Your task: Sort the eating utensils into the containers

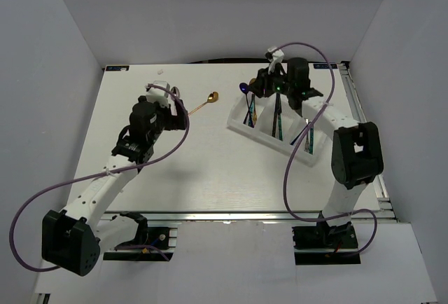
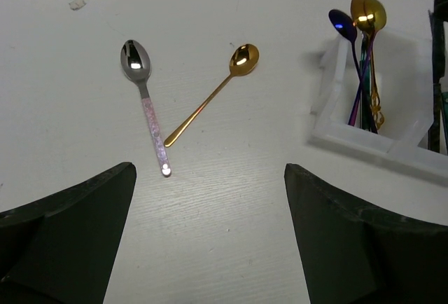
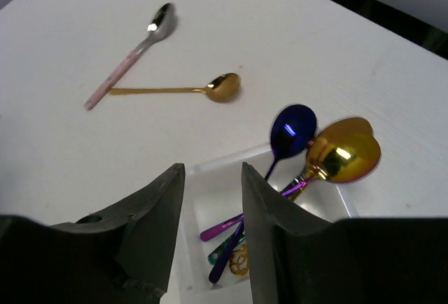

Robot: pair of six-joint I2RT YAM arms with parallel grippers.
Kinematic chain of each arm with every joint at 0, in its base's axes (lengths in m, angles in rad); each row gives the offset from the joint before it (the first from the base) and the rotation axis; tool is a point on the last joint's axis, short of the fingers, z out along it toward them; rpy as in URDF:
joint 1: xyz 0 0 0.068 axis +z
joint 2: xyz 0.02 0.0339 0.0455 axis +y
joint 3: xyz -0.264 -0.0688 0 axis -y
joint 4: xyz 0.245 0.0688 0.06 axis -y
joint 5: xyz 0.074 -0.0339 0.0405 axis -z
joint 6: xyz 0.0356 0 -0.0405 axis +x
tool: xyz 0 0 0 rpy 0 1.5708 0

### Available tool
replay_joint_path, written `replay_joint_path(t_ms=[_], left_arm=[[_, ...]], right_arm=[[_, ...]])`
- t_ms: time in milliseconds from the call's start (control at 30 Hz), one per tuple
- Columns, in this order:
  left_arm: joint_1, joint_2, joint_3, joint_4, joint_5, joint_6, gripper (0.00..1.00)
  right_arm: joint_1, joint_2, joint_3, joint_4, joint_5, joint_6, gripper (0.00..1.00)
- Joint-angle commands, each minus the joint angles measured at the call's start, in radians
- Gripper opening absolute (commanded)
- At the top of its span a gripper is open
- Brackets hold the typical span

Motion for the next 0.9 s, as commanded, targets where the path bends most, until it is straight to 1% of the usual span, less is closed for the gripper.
replay_joint_path(t_ms=[0,33,67,100,133,167,200,233,267,300,333,367,400,433,467,500,533,600,633,700,733,767,867], left_arm=[[0.015,0.041,0.024,-0.046,-0.001,-0.007,0.98],[0.028,0.075,0.03,-0.051,0.005,-0.016,0.98],[0.045,0.095,0.042,-0.054,0.027,-0.036,0.98],[0.087,0.116,0.051,-0.063,0.085,-0.065,0.98],[0.113,0.179,0.063,-0.067,0.139,-0.094,0.98],[0.161,0.218,0.106,-0.096,0.223,-0.122,0.98],[0.176,0.259,0.132,-0.112,0.259,-0.134,0.98],[0.187,0.303,0.16,-0.129,0.285,-0.148,0.97],[0.192,0.392,0.191,-0.149,0.296,-0.153,0.97],[0.194,0.435,0.253,-0.188,0.298,-0.16,0.97],[0.194,0.478,0.286,-0.207,0.286,-0.16,0.97],[0.194,0.565,0.318,-0.224,0.273,-0.163,0.97],[0.194,0.61,0.396,-0.268,0.261,-0.168,0.97],[0.194,0.655,0.439,-0.293,0.232,-0.174,0.96],[0.194,0.696,0.48,-0.314,0.223,-0.173,0.95],[0.194,0.772,0.558,-0.351,0.206,-0.173,0.94],[0.194,0.808,0.595,-0.368,0.177,-0.173,0.91],[0.192,0.901,0.666,-0.42,0.143,-0.163,0.88],[0.192,0.929,0.729,-0.435,0.121,-0.162,0.86],[0.192,0.998,0.78,-0.474,0.057,-0.14,0.82],[0.192,1.015,0.816,-0.482,0.037,-0.133,0.81],[0.19,1.029,0.83,-0.489,0.007,-0.116,0.78],[0.189,1.072,0.875,-0.494,-0.026,-0.094,0.75]], right_arm=[[-0.002,-0.025,0.254,-0.47,-0.318,-0.255,0.45],[0.0,-0.019,0.291,-0.554,-0.366,-0.313,0.47],[-0.002,-0.019,0.313,-0.618,-0.445,-0.333,0.52],[-0.002,-0.033,0.31,-0.7,-0.477,-0.353,0.57],[-0.002,-0.046,0.295,-0.725,-0.512,-0.399,0.67],[-0.003,-0.089,0.272,-0.73,-0.546,-0.407,0.71],[-0.003,-0.115,0.214,-0.723,-0.557,-0.412,0.76],[-0.003,-0.141,0.184,-0.719,-0.566,-0.434,0.89],[-0.003,-0.168,0.158,-0.71,-0.56,-0.457,0.89],[-0.003,-0.215,0.134,-0.703,-0.554,-0.465,0.89],[-0.008,-0.237,0.085,-0.684,-0.551,-0.479,0.89],[-0.014,-0.258,0.057,-0.664,-0.566,-0.484,0.89],[-0.031,-0.295,0.028,-0.638,-0.573,-0.472,0.89],[-0.04,-0.31,-0.019,-0.611,-0.587,-0.468,0.89],[-0.051,-0.333,-0.034,-0.612,-0.627,-0.481,0.89],[-0.07,-0.343,-0.043,-0.621,-0.645,-0.51,0.89],[-0.08,-0.352,-0.055,-0.647,-0.664,-0.528,0.89],[-0.103,-0.389,-0.075,-0.634,-0.667,-0.539,0.87],[-0.11,-0.402,-0.09,-0.614,-0.664,-0.525,0.84],[-0.123,-0.45,-0.139,-0.548,-0.647,-0.489,0.81],[-0.124,-0.462,-0.155,-0.529,-0.644,-0.481,0.78],[-0.126,-0.482,-0.175,-0.512,-0.641,-0.472,0.76],[-0.127,-0.502,-0.187,-0.485,-0.639,-0.461,0.72]])
